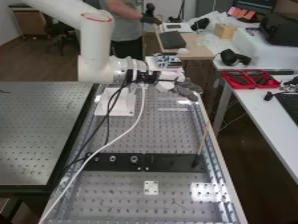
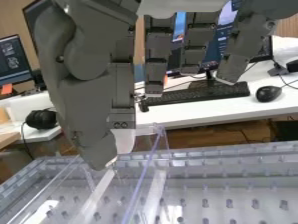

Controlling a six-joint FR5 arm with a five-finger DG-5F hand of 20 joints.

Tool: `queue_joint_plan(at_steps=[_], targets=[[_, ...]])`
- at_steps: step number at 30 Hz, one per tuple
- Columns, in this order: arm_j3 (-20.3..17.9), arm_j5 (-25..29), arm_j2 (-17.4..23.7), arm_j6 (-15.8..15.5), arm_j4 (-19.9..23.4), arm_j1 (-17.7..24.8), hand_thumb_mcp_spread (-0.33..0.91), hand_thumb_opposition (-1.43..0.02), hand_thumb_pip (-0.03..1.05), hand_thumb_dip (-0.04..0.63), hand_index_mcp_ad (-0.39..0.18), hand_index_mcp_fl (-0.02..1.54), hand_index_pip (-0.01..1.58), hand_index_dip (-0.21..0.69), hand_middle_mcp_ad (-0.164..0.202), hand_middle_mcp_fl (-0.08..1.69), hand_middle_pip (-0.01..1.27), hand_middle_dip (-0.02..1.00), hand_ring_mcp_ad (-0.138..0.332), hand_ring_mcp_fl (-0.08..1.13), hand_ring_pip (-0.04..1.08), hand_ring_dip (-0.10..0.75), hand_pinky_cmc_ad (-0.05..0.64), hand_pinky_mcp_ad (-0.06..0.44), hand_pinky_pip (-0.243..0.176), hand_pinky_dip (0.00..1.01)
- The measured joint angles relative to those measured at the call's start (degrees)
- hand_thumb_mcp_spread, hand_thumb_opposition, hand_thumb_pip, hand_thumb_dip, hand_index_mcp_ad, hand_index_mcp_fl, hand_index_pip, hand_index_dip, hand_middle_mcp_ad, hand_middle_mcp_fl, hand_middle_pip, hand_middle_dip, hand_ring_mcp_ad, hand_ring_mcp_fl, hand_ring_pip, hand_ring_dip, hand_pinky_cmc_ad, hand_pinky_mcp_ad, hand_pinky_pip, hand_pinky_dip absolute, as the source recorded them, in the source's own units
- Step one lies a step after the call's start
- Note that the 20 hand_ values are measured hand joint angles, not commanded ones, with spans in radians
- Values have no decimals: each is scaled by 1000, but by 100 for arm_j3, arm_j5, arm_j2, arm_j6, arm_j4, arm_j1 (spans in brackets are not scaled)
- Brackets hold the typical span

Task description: Grab the paper clip and place it in the clear container

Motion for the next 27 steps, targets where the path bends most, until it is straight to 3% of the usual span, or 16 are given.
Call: queue_joint_plan(at_steps=[27], targets=[[415,54,-377,311,-164,312,623,-911,417,253,-183,817,1166,131,-3,375,124,206,101,131,115,117,349,283,99,195]])
